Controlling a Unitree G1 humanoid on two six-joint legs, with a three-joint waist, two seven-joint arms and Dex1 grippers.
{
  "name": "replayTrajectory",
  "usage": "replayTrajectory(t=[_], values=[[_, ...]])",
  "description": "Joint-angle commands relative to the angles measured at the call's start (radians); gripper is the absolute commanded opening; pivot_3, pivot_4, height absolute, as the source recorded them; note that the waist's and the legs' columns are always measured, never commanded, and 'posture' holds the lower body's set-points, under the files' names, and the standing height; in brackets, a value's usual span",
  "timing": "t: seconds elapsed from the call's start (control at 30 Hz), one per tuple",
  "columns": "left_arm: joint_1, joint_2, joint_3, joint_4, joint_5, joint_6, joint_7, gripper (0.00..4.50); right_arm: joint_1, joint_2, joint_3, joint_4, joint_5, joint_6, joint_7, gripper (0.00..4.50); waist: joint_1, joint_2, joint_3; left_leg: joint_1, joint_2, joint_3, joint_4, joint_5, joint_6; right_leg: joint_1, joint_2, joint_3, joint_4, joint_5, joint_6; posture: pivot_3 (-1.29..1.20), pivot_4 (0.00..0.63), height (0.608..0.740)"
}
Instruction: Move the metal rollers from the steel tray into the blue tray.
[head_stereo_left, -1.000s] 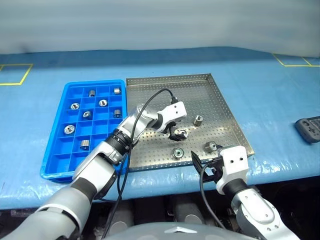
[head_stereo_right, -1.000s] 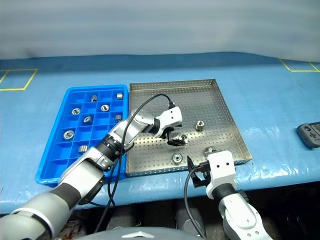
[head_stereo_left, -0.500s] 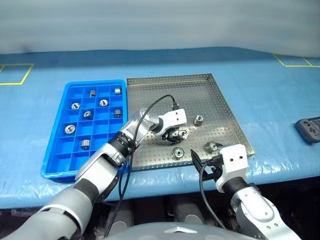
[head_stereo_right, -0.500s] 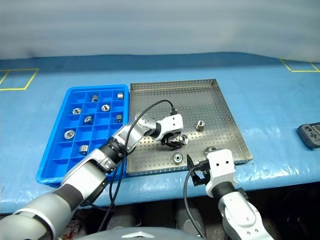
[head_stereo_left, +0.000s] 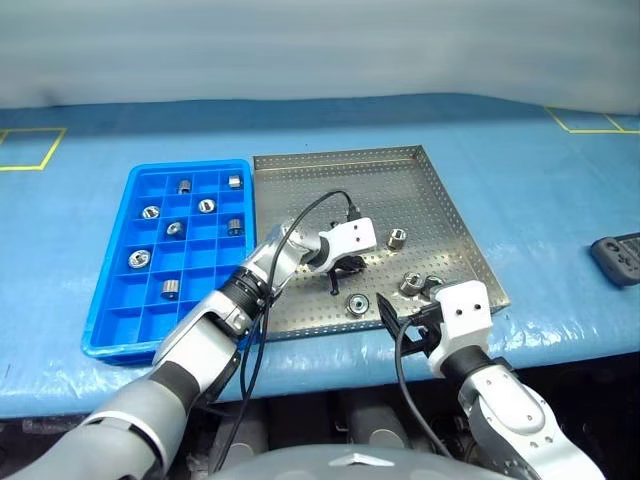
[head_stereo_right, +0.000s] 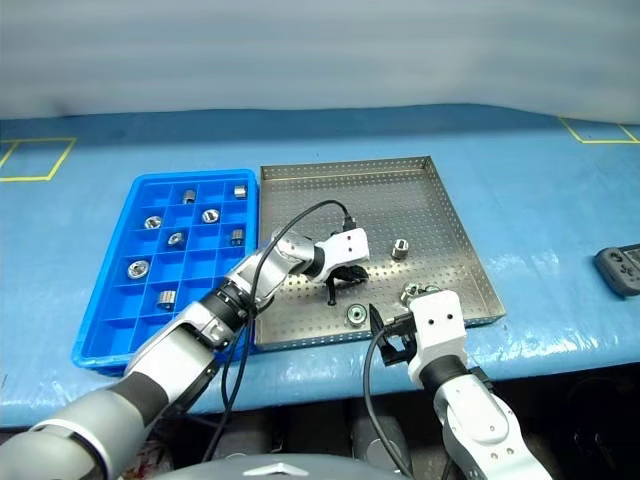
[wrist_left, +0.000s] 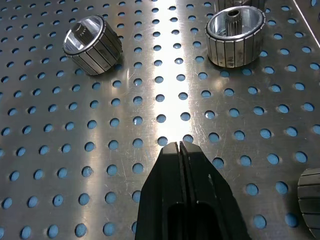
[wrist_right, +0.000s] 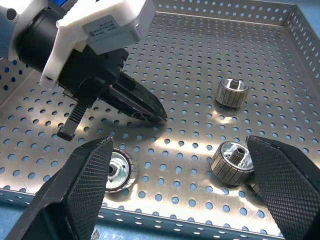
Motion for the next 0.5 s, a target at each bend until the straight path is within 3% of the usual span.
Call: replayTrajectory(t=[0.03,0.4,0.5], values=[[-0.034,0.017,0.045,-0.085,-0.015,0.008,-0.024,0.89,-0.011,0.000,-0.014,-0.031,0.006,0.008,0.011,4.50,0.001,0.000,0.000,0.000,0.000,0.000,0.000,0.000,0.000,0.000,0.000,0.000,0.000,0.000,0.000,-0.19,0.150,0.740],[-0.088,0.040,0.052,-0.199,-0.071,0.051,-0.187,4.42,-0.019,-0.011,-0.021,-0.044,0.013,0.033,0.030,4.50,0.010,0.000,0.000,0.000,0.000,0.000,0.001,0.000,0.000,0.000,0.000,0.000,0.000,0.000,0.000,-0.17,0.150,0.740],[-0.082,0.081,0.010,-0.226,-0.056,-0.004,-0.275,4.46,-0.009,-0.017,-0.024,-0.044,0.017,0.023,0.029,4.50,0.008,0.000,0.000,0.001,0.000,0.000,0.001,0.000,0.000,0.001,0.000,0.001,0.000,0.000,0.000,-0.17,0.150,0.740]])
